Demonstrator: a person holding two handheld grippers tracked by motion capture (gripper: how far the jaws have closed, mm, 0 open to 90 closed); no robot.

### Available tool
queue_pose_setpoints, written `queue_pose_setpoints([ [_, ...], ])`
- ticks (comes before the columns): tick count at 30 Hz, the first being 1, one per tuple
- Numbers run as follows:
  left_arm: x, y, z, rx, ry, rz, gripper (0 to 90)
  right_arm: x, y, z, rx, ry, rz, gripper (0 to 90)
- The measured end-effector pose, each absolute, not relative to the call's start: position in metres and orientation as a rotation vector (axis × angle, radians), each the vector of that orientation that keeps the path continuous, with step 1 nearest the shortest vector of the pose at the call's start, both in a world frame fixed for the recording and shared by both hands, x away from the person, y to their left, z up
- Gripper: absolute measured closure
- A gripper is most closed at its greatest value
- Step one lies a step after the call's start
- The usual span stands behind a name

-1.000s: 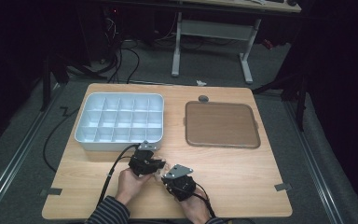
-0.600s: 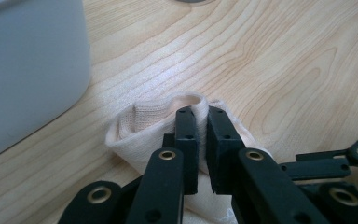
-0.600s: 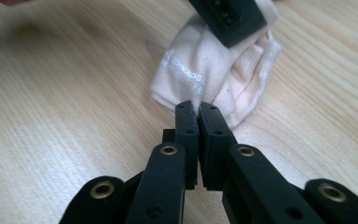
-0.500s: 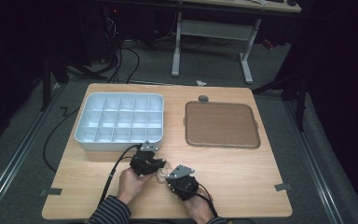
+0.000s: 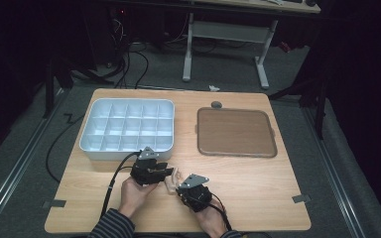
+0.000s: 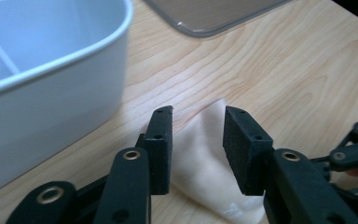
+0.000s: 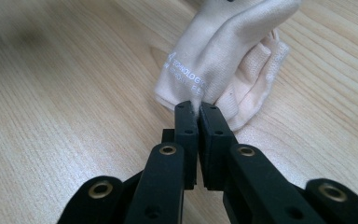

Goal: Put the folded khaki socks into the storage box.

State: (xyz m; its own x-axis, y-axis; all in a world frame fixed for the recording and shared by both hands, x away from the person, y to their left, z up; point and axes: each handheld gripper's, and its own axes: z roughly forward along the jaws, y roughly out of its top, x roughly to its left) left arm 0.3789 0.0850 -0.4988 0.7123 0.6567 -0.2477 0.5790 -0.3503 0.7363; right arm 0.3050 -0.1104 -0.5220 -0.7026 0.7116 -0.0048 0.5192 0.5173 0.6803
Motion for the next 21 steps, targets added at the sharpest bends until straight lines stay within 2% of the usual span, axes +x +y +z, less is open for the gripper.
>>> queue_pose_setpoints([
  [7,0.385,0.079,-0.514,2.082,0.976,0.104,49.2,0.303,-0.107,-0.521,0.986,2.486,0.95,85.1],
  [12,0.388,0.077,-0.517,2.082,0.997,0.095,48.9,0.301,-0.107,-0.516,0.976,2.485,0.968,78.7],
  [21,0.388,0.076,-0.518,2.084,0.999,0.099,49.3,0.304,-0.1,-0.497,0.935,2.427,1.022,82.2],
])
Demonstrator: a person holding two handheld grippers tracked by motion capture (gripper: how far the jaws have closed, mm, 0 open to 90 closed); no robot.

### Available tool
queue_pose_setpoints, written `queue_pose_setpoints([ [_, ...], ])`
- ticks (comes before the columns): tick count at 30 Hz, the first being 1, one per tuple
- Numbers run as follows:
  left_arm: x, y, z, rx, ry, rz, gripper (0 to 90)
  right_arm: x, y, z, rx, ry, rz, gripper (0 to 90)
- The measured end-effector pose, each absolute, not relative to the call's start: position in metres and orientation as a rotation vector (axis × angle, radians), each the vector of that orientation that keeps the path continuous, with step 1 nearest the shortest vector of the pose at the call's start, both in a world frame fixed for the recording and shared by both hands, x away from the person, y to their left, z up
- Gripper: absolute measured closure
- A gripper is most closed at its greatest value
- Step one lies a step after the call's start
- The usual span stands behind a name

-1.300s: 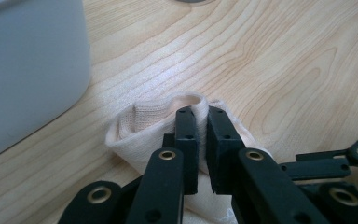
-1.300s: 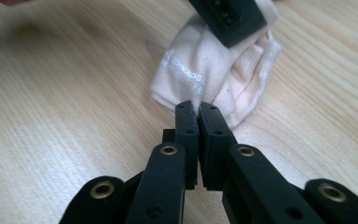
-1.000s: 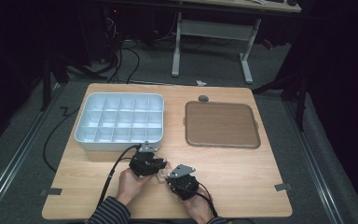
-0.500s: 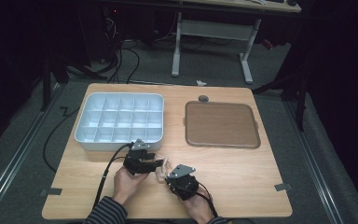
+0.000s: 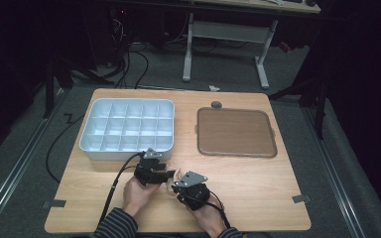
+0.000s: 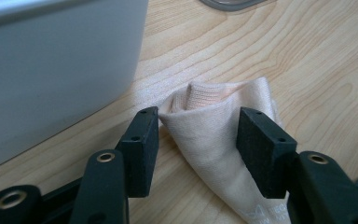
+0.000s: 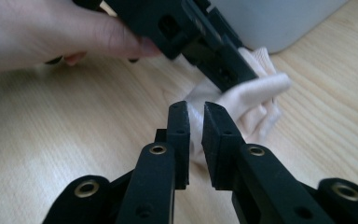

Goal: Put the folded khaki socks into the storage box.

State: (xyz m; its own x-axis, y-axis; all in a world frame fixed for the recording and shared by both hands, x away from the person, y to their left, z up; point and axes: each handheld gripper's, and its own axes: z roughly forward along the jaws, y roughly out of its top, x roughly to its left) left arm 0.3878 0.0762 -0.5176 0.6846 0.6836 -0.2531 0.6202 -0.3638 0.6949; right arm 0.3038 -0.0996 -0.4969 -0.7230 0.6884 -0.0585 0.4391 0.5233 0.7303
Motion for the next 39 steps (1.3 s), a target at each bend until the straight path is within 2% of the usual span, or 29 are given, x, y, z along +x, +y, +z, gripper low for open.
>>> queue_pose_setpoints([
  [23,0.39,0.073,-0.519,2.112,1.008,0.1,50.6,0.32,-0.121,-0.524,1.069,2.417,0.98,82.2],
  [33,0.394,0.076,-0.519,2.105,1.026,0.111,48.4,0.323,-0.114,-0.524,1.059,2.425,0.976,82.2],
  [39,0.393,0.081,-0.515,2.07,1.034,0.101,42.6,0.322,-0.113,-0.522,1.057,2.424,0.99,76.8],
])
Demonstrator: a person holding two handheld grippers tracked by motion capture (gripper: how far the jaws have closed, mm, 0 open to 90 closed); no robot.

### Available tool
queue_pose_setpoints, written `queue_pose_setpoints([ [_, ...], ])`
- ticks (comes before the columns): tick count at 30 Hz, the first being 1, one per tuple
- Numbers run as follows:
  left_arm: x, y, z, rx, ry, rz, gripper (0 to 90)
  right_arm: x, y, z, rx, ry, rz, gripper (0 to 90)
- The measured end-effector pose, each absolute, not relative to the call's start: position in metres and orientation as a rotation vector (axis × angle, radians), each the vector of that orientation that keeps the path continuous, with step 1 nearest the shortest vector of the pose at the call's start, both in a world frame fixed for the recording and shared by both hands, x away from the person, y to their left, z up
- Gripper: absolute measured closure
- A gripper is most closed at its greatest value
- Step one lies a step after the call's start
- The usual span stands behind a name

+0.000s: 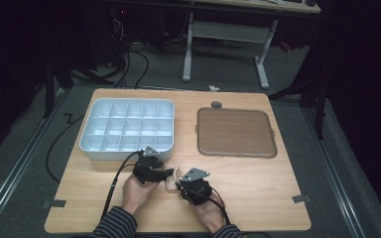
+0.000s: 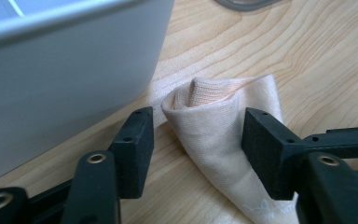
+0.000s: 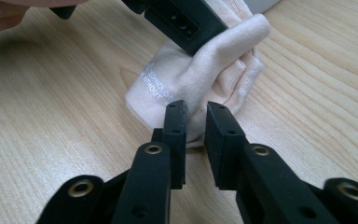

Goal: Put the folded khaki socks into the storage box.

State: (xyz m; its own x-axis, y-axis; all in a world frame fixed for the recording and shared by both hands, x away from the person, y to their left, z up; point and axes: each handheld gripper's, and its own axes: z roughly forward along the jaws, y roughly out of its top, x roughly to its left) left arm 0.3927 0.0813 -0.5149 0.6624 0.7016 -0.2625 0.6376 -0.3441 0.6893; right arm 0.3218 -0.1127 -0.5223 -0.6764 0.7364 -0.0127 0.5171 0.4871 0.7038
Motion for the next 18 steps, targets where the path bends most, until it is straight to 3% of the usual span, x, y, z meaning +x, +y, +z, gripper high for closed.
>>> queue_pose_setpoints([
  [7,0.39,0.082,-0.509,2.027,1.025,0.074,38.0,0.32,-0.116,-0.519,1.057,2.411,1.015,74.7],
  [18,0.39,0.068,-0.519,2.097,1.041,0.056,38.8,0.316,-0.122,-0.515,1.052,2.399,1.031,71.7],
])
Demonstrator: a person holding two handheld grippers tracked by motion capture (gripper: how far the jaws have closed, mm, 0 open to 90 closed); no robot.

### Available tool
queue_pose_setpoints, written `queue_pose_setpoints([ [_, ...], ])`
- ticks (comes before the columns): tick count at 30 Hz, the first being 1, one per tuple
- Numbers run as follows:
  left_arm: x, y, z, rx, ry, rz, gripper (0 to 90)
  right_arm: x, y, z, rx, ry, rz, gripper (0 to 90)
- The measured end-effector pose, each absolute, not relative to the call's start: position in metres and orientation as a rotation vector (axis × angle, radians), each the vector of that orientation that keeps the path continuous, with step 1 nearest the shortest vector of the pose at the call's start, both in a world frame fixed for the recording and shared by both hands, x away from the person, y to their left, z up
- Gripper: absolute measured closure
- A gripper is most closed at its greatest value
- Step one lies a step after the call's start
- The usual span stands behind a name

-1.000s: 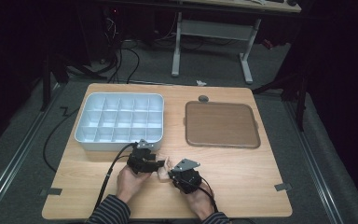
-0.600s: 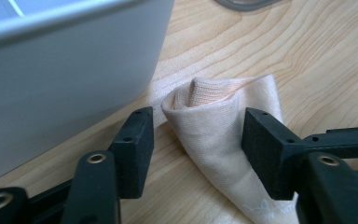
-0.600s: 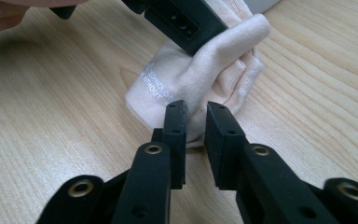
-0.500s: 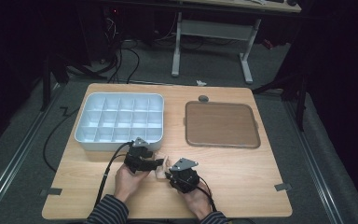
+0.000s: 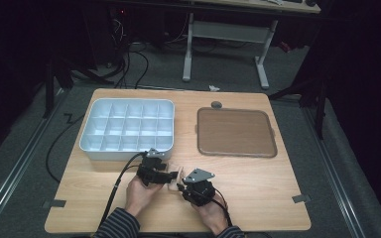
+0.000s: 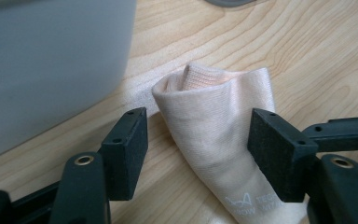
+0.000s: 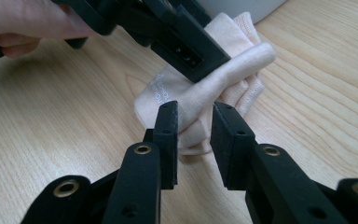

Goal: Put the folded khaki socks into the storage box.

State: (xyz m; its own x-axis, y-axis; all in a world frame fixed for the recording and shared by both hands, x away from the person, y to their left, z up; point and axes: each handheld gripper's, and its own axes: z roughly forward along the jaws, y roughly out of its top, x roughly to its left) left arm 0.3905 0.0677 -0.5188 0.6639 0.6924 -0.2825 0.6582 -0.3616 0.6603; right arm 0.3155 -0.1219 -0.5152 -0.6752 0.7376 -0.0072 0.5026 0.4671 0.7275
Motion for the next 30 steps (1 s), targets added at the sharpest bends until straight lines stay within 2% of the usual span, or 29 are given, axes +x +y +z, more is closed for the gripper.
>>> queue_pose_setpoints([
  [17,0.391,0.061,-0.52,2.13,1.03,0.017,54.2,0.324,-0.187,-0.521,1.269,2.179,0.915,57.3],
  [23,0.389,0.06,-0.519,2.128,1.022,-0.005,64.9,0.328,-0.208,-0.526,1.343,2.102,0.867,51.1],
  [30,0.388,0.06,-0.518,2.129,1.007,-0.004,73.2,0.33,-0.227,-0.53,1.396,2.055,0.829,47.3],
])
